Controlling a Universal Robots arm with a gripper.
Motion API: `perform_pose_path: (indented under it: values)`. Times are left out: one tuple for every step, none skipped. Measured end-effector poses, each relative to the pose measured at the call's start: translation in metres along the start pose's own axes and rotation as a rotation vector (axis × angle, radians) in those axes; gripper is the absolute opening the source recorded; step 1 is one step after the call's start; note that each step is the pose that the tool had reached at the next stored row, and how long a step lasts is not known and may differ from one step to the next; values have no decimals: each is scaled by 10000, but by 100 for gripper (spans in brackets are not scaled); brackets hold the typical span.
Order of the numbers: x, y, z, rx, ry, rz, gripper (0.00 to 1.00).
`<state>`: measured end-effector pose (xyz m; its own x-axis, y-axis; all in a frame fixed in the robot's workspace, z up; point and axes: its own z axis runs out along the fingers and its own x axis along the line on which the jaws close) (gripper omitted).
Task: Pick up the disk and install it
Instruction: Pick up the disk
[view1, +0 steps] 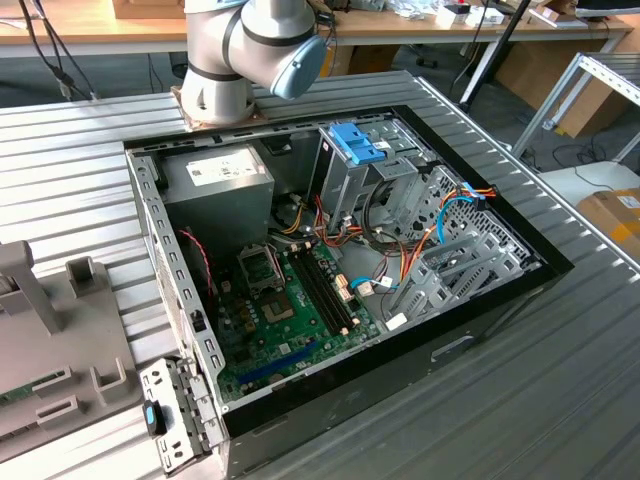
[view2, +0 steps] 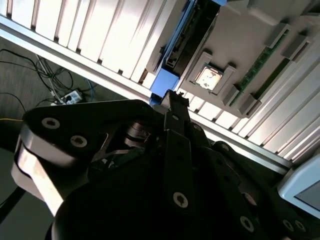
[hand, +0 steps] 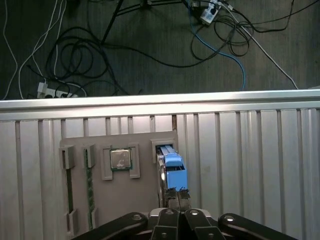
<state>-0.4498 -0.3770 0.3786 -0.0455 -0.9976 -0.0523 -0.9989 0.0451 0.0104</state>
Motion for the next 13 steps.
perform_pose_path:
  values:
    - [0,-6,0,-2,2,1,11]
    - [0,-19,0,-1,1,-1,11]
    - [0,-20,1,0,1,-1,11]
    - [0,-20,1,-1,1,0,11]
    - [0,-20,1,0,1,1,11]
    - [-1,-21,1,-1,1,0,11]
    - [0,-22,1,-1,1,0,11]
    - [0,-22,1,-1,1,0,11]
    - [0,-22,1,-1,1,0,11]
    - [0,-22,1,-1,1,0,11]
    - [0,-23,1,-1,1,0,11]
    - [0,-23,1,-2,1,0,11]
    - [0,-23,1,-1,1,0,11]
